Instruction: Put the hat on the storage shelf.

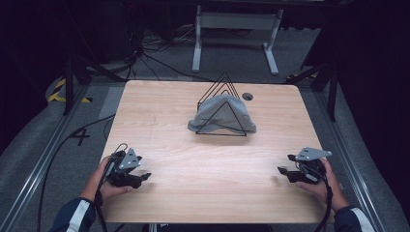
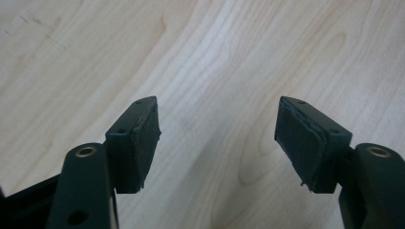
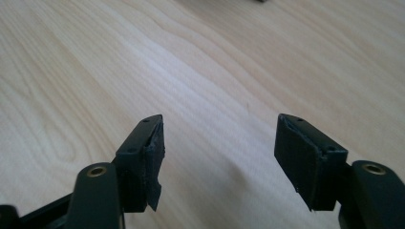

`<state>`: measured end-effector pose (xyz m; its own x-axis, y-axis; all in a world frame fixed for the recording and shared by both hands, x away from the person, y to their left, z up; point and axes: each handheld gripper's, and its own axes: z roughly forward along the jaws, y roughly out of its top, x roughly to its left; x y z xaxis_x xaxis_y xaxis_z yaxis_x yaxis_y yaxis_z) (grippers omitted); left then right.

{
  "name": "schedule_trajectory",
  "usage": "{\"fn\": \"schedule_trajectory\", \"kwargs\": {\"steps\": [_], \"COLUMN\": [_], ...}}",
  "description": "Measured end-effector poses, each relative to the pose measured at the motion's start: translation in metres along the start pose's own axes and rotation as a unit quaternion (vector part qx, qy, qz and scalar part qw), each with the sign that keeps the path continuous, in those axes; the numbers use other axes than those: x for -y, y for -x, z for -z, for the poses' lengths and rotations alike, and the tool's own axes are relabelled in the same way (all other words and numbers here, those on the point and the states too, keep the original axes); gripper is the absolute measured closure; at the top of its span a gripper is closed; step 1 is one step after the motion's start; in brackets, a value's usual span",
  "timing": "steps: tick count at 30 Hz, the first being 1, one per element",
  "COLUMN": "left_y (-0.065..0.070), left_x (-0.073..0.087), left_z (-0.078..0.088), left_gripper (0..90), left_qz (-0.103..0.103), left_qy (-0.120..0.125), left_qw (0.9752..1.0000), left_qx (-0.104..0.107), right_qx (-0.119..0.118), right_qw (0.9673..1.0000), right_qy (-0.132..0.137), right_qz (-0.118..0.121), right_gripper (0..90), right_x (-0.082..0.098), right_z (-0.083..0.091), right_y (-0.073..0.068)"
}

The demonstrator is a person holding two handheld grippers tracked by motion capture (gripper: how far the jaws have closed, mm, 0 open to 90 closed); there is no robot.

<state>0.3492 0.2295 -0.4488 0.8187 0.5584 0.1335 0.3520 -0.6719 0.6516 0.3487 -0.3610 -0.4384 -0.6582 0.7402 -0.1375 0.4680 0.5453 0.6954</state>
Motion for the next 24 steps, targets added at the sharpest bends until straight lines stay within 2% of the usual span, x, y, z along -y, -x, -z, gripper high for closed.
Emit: {"fn": "schedule_trajectory", "kwargs": {"steps": [2,3,9,12,16,17,24], "left_y": [0.001,0.002,0.008,0.009,0.009,0.008,0.010], "left_x": [0.007,0.010,0.024,0.030,0.039,0.039,0.040], "left_z": [-0.001,-0.001,-0.007,-0.007,-0.009,-0.009,-0.008], "left_gripper": [30.3,29.4,21.1,20.5,17.7,17.2,16.4], "left_qz": [0.010,0.011,0.022,0.039,0.075,0.071,0.080], "left_qy": [0.006,0.001,-0.001,0.015,0.039,0.037,0.037], "left_qw": [0.9999,0.9998,0.9996,0.9988,0.9959,0.9963,0.9957], "left_qx": [0.010,0.013,0.020,0.024,0.032,0.030,0.027], "right_qx": [-0.003,-0.003,-0.008,-0.014,0.000,0.000,0.006], "right_qw": [0.9999,0.9998,0.9989,0.9973,0.9968,0.9968,0.9963], "right_qy": [0.008,0.008,0.009,0.033,0.031,0.031,0.029], "right_qz": [-0.013,-0.020,-0.045,-0.065,-0.074,-0.074,-0.080], "right_gripper": [34.3,33.9,31.5,31.0,27.0,26.8,25.4], "right_x": [0.012,0.017,0.037,0.047,0.048,0.048,0.048], "right_z": [0.004,0.005,0.004,0.005,0.006,0.006,0.006], "right_y": [0.001,0.001,0.001,0.002,0.002,0.002,0.003]}}
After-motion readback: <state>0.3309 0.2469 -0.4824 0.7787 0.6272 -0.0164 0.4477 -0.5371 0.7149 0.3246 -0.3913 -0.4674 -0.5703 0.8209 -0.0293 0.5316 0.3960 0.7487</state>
